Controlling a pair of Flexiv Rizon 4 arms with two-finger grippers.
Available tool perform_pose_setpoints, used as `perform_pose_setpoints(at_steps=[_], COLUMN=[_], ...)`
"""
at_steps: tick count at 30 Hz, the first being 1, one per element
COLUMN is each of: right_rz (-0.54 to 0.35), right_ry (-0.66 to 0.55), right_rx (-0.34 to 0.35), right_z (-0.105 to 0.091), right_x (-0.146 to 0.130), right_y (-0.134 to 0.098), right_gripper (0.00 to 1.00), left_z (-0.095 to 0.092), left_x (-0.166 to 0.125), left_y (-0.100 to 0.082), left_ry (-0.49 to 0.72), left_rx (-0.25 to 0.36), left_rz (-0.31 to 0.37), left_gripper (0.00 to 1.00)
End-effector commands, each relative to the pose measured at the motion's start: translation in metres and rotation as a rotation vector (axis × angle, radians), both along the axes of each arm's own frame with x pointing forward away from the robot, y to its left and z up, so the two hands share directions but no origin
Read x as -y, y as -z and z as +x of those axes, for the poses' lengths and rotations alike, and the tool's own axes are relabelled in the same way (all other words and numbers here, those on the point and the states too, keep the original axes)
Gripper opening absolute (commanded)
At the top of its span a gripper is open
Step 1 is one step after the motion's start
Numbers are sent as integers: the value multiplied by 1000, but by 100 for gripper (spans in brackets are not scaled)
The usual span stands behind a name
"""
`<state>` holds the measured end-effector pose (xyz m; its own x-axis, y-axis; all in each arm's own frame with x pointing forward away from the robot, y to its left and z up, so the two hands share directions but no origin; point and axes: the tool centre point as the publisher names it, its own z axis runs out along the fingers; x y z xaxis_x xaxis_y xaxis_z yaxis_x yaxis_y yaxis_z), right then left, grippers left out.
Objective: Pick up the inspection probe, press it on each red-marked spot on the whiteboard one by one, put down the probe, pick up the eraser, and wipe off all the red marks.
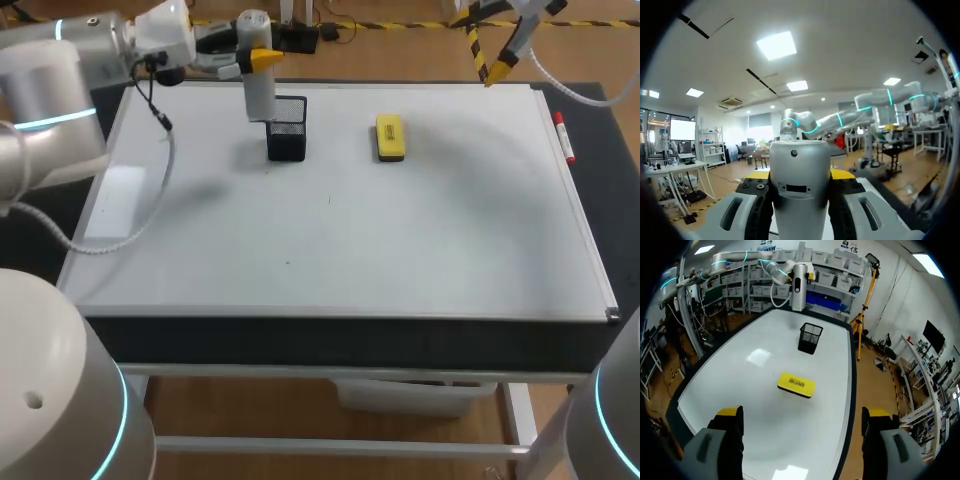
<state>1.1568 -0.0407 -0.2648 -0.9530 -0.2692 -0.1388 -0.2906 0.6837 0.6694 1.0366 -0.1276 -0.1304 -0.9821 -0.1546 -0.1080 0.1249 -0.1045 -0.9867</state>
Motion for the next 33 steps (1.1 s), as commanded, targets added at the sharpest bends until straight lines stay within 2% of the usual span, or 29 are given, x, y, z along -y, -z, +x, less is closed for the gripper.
perform_pose_setpoints(at_steps=[1,15,23,33], right_rz=[-5,-5,-5,-5], right_ry=[-3,-3,-3,-3], right_rx=[-2,-2,-2,-2], right_z=[1,1,1,1], right_x=[0,0,0,0], right_y=[-1,-1,-1,-1], right_gripper=[100,100,100,100], left_z=[23,54,61,66], left_x=[9,27,31,34], left_y=[6,25,33,56], left_ry=[73,146,170,186], left_rx=[10,-11,-20,-44], left_rz=[-5,-28,-18,-25], left_gripper=[0,0,0,0])
